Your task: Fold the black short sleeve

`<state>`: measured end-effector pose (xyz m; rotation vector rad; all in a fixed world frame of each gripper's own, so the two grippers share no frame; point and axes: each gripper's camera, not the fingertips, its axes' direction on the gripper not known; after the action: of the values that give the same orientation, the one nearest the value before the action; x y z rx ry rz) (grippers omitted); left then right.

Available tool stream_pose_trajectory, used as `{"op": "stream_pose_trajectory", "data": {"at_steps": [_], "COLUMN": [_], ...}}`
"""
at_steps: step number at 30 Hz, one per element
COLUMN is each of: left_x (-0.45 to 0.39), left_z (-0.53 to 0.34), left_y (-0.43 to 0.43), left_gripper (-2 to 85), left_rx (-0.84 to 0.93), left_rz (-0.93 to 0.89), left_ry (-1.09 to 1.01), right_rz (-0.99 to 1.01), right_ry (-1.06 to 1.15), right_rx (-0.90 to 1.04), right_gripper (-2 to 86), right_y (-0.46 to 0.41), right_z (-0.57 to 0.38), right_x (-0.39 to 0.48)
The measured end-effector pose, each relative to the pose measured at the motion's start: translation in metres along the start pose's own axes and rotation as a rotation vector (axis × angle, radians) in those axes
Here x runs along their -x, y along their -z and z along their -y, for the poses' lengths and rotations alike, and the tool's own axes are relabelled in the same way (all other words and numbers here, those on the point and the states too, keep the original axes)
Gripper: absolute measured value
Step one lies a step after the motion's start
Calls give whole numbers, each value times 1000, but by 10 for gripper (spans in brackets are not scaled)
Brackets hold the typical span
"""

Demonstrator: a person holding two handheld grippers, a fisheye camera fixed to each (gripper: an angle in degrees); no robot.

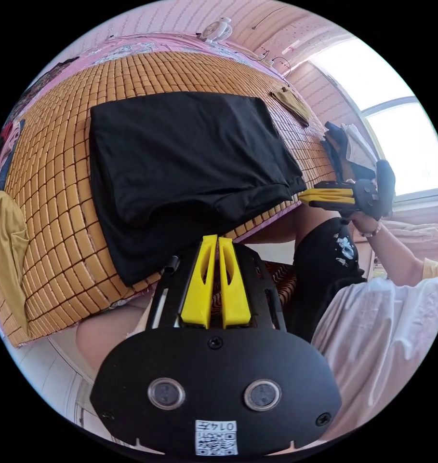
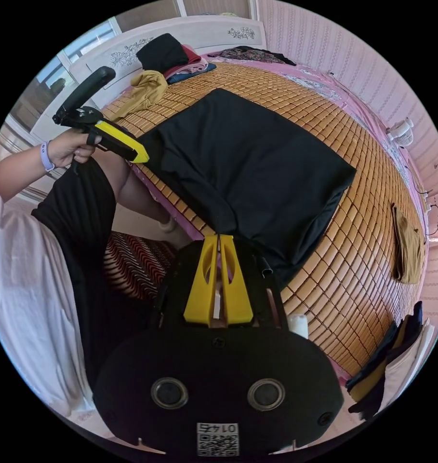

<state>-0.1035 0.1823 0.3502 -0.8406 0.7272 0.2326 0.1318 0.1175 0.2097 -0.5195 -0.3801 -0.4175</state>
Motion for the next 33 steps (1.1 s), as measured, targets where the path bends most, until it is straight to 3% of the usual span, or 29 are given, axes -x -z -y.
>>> {"op": "stream_pose_trajectory", "data": {"at_steps": [6,11,17,19,23,27,31,33], "left_x": [-26,-60,-65,-64,-62,-65,-61,-60], "left_z": [3,25,8,4,-10,-21,-29,-37], "left_y": [1,-59,-118,-124,-137,-148,-157,-155], "left_gripper": [-10,-10,-10,-10,-10,-10,-10,-10], "left_rx": [-119,-205,-188,-194,-231,-258,-268,-307], "left_rz": [50,3,174,175,194,242,244,229], "left_ry": [-115,-225,-363,-374,-382,-411,-431,-460], "right_rz": [73,-4,-134,-192,-102,-219,-208,-168], "right_ry": [-11,49,128,183,229,271,260,210], "right_rx": [-90,-91,22,162,370,347,394,306], "right_gripper": [-6,-9,-9,-9,-6,-4,-3,-3], "right_y": [12,-3,-37,-63,-74,-72,-85,-67], "right_z": [33,98,198,234,274,306,310,298], "right_x": [-15,-23,-45,-54,-72,-86,-107,-119]}}
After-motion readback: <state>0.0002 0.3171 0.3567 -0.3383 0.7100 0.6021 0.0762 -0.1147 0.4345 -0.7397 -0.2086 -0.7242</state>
